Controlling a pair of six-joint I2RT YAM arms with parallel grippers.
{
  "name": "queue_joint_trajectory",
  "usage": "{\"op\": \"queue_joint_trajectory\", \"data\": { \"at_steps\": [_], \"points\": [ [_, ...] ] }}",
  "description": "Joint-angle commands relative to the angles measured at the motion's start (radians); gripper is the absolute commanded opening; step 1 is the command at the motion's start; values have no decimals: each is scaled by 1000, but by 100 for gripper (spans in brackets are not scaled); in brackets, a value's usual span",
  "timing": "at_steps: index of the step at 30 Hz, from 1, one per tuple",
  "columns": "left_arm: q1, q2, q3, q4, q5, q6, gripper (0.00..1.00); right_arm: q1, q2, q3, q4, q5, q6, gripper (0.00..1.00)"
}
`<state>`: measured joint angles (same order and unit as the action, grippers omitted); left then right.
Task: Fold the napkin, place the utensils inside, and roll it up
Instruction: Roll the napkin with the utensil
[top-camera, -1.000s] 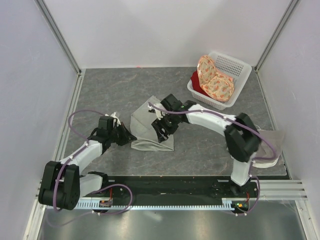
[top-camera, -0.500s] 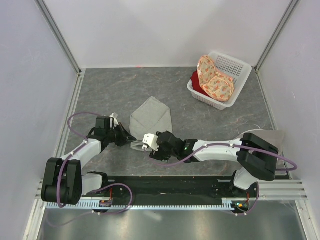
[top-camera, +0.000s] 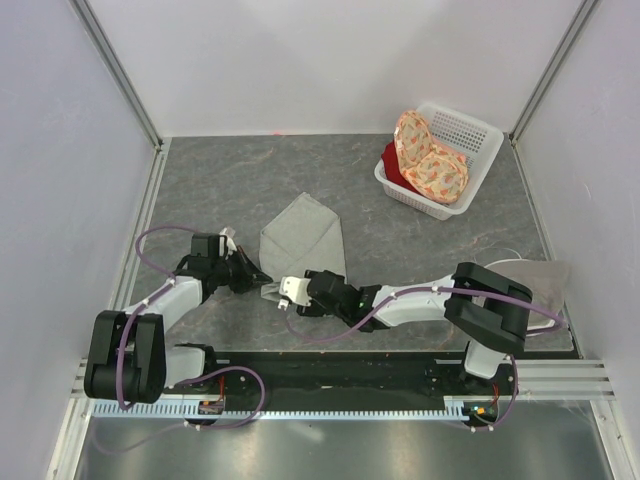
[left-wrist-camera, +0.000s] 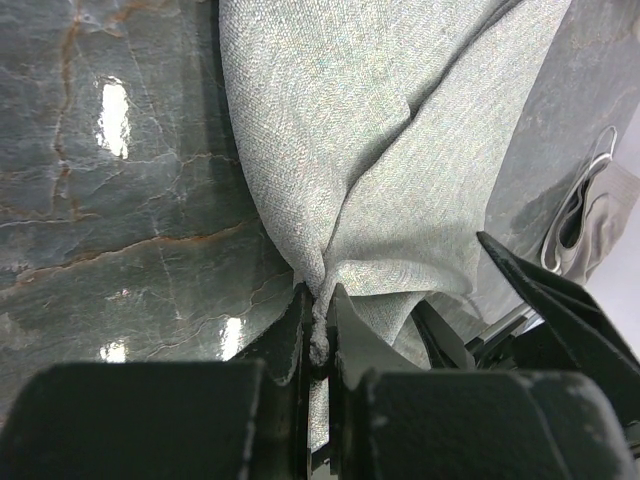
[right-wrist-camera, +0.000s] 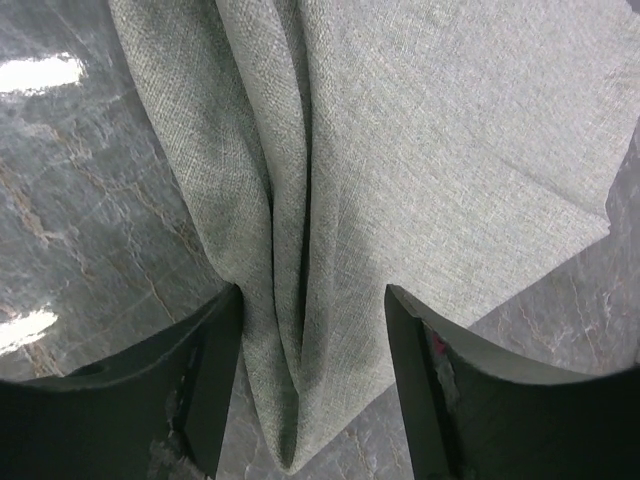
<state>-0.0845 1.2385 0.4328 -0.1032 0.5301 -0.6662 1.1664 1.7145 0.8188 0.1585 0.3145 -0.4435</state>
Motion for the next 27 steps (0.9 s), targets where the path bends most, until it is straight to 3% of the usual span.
{"op": "queue_joint_trajectory", "data": {
  "at_steps": [1, 6, 7, 9, 10, 13, 16, 22, 27],
  "points": [
    [9, 9, 29, 14, 28, -24, 2, 4, 49, 2, 3, 0, -21, 62],
    [11, 21, 32, 37, 64, -21, 2, 4, 80, 54, -60, -60, 3, 26],
    [11, 22, 35, 36, 65, -15, 14, 4, 83, 68, -115, -77, 11, 17],
    [14, 16, 43, 33, 61, -10, 29, 4, 89, 115, -167, -123, 44, 5],
    [14, 9, 44, 24, 54, -7, 46, 4, 92, 135, -256, -136, 63, 0],
    [15, -36, 44, -15, 4, 8, 68, 1, 93, 204, -376, -207, 143, 0],
    [14, -95, 31, -44, -65, 17, 76, -13, 100, 290, -506, -288, 224, 0],
    [-4, -230, -2, -102, -179, 30, 81, -88, 171, 480, -736, -556, 324, 0],
    [-50, -319, -19, -177, -294, 30, 81, -226, 229, 569, -809, -802, 359, 0]
  ]
}}
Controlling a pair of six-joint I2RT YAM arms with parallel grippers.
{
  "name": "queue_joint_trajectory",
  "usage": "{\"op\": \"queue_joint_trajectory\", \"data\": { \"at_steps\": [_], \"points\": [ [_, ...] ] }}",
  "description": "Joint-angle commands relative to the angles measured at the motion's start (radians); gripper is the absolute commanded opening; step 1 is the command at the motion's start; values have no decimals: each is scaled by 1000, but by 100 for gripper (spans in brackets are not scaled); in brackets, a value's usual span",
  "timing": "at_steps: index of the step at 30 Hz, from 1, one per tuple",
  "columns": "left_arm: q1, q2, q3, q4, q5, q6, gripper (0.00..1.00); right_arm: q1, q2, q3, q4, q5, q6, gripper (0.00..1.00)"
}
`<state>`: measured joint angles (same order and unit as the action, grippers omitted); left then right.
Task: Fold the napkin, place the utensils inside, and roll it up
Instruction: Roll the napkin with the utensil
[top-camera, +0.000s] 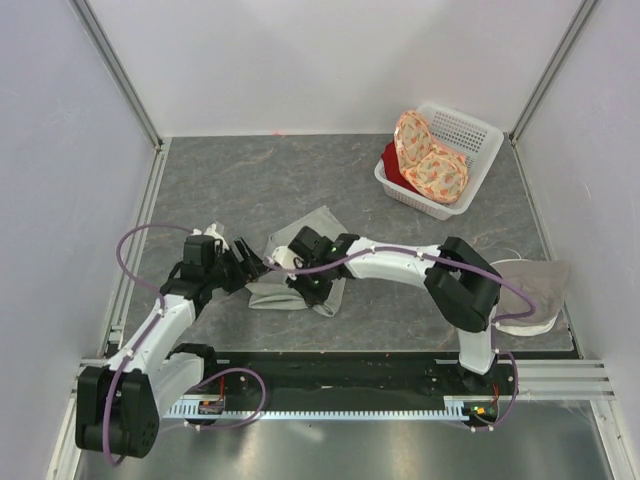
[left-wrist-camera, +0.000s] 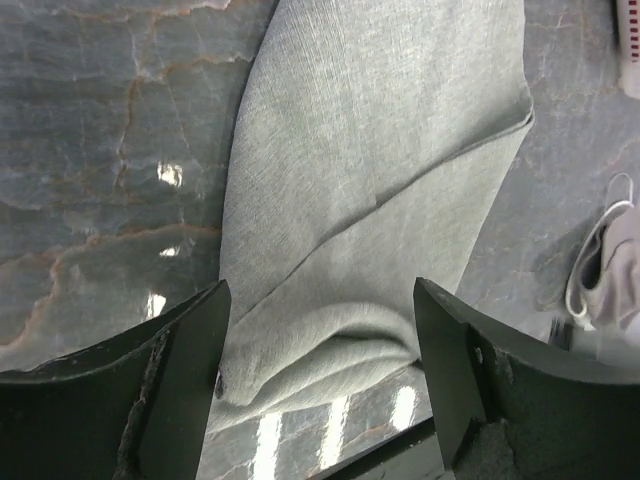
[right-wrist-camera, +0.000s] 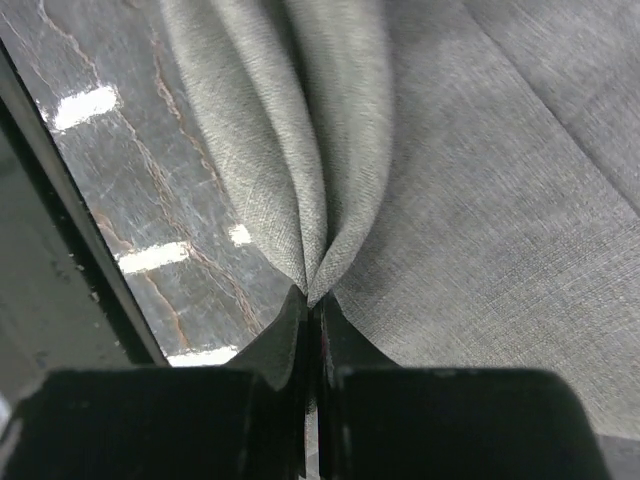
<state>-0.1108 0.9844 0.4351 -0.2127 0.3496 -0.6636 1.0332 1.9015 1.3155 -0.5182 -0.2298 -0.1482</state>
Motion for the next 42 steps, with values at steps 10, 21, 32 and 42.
{"op": "queue_joint_trajectory", "data": {
  "at_steps": [10, 21, 32, 42],
  "points": [
    [-76, -167, -61, -73, -133, 28, 81, -268, 200, 51, -92, -623, 91, 0],
    [-205, -165, -50, -223, -126, -82, 81, -337, 280, 74, -82, -688, 141, 0],
    [-265, -259, -73, -257, -41, -220, 84, -337, 284, 62, -82, -652, 139, 0],
    [-263, -123, -96, 90, 77, -327, 87, -335, 277, 41, -72, -629, 144, 0]
  ]
}}
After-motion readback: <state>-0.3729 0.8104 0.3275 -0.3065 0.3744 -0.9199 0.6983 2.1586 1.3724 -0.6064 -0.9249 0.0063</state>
